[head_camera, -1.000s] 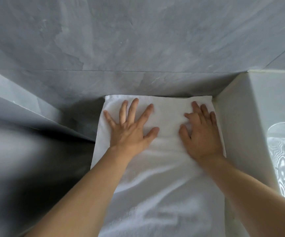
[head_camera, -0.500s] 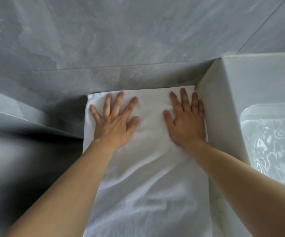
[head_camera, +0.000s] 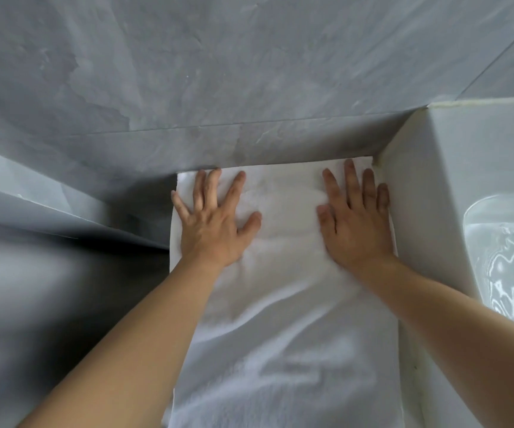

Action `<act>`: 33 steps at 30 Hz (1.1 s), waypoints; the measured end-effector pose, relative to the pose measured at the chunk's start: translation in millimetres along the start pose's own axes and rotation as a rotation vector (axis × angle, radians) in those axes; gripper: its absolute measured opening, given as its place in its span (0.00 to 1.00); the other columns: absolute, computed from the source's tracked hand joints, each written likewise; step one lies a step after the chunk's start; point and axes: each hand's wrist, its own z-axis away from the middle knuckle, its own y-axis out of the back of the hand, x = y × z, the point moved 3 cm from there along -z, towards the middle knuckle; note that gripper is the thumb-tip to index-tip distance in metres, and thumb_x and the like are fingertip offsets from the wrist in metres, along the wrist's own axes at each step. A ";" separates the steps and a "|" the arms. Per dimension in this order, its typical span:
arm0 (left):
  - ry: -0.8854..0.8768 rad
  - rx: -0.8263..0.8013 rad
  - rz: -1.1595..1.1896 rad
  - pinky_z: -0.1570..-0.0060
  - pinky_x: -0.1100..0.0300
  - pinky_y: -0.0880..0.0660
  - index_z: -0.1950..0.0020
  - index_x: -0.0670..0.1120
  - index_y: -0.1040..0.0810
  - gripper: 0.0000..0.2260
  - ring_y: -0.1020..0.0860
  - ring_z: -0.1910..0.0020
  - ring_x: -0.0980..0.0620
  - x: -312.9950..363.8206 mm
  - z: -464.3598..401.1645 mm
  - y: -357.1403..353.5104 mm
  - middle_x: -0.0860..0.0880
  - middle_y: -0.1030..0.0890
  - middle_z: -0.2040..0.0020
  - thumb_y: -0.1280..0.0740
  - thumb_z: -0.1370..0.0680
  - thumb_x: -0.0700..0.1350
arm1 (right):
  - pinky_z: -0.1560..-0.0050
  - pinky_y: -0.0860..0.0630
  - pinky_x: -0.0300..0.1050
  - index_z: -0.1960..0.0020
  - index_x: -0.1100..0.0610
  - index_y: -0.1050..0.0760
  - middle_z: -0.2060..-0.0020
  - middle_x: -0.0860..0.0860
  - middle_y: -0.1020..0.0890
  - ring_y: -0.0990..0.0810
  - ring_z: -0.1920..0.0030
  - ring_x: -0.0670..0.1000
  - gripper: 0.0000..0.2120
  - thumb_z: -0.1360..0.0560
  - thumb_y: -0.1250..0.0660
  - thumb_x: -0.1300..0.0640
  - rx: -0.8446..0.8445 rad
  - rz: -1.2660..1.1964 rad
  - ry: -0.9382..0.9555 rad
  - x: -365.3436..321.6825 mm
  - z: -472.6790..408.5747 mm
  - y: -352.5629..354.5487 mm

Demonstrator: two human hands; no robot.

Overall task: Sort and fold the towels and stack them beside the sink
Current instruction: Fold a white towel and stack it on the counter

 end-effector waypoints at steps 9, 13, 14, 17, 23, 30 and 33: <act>-0.057 -0.044 -0.023 0.27 0.34 0.65 0.20 0.59 0.62 0.36 0.67 0.22 0.45 12.5 14.5 -4.4 0.48 0.65 0.19 0.57 0.26 0.69 | 0.26 0.46 0.61 0.25 0.55 0.36 0.25 0.59 0.38 0.42 0.26 0.63 0.33 0.25 0.51 0.41 -0.037 -0.043 0.149 -24.1 -17.4 26.6; -0.031 -0.027 -0.008 0.26 0.37 0.65 0.20 0.59 0.62 0.36 0.66 0.21 0.48 9.5 11.7 -3.2 0.52 0.64 0.19 0.60 0.26 0.69 | 0.24 0.52 0.60 0.21 0.49 0.43 0.24 0.54 0.39 0.45 0.23 0.60 0.30 0.20 0.55 0.40 -0.051 -0.012 0.166 -8.2 -8.6 2.9; -0.019 -0.011 -0.005 0.26 0.37 0.64 0.20 0.58 0.61 0.36 0.66 0.21 0.48 8.2 10.9 -3.5 0.52 0.62 0.19 0.60 0.26 0.68 | 0.23 0.53 0.59 0.21 0.49 0.44 0.23 0.54 0.39 0.45 0.23 0.59 0.30 0.20 0.55 0.40 -0.055 -0.010 0.174 -4.2 -8.9 0.9; 0.048 0.057 0.017 0.25 0.37 0.63 0.19 0.55 0.55 0.36 0.61 0.20 0.47 4.2 7.8 -2.9 0.51 0.56 0.18 0.57 0.25 0.66 | 0.23 0.54 0.59 0.21 0.48 0.45 0.22 0.52 0.41 0.47 0.22 0.57 0.30 0.21 0.56 0.39 -0.065 -0.012 0.167 -0.2 -15.5 3.1; 0.054 0.072 -0.019 0.25 0.37 0.63 0.18 0.48 0.54 0.37 0.59 0.20 0.44 4.5 3.7 -1.9 0.46 0.51 0.19 0.55 0.24 0.65 | 0.25 0.54 0.66 0.21 0.50 0.44 0.25 0.55 0.38 0.45 0.23 0.60 0.32 0.22 0.54 0.39 -0.061 0.025 0.125 -4.8 -15.7 2.4; -0.083 0.086 -0.099 0.23 0.42 0.61 0.19 0.42 0.50 0.40 0.55 0.20 0.44 24.5 13.4 6.6 0.44 0.49 0.19 0.54 0.24 0.66 | 0.25 0.52 0.66 0.21 0.52 0.42 0.25 0.56 0.36 0.44 0.23 0.60 0.32 0.23 0.53 0.40 -0.021 -0.017 0.128 -5.5 -16.2 4.6; -0.066 0.027 -0.035 0.24 0.39 0.61 0.18 0.50 0.56 0.38 0.60 0.20 0.46 19.0 28.9 -7.4 0.49 0.56 0.18 0.55 0.24 0.67 | 0.25 0.52 0.65 0.21 0.52 0.43 0.24 0.56 0.38 0.44 0.23 0.60 0.32 0.22 0.54 0.41 -0.014 -0.007 0.138 -5.3 -17.2 3.4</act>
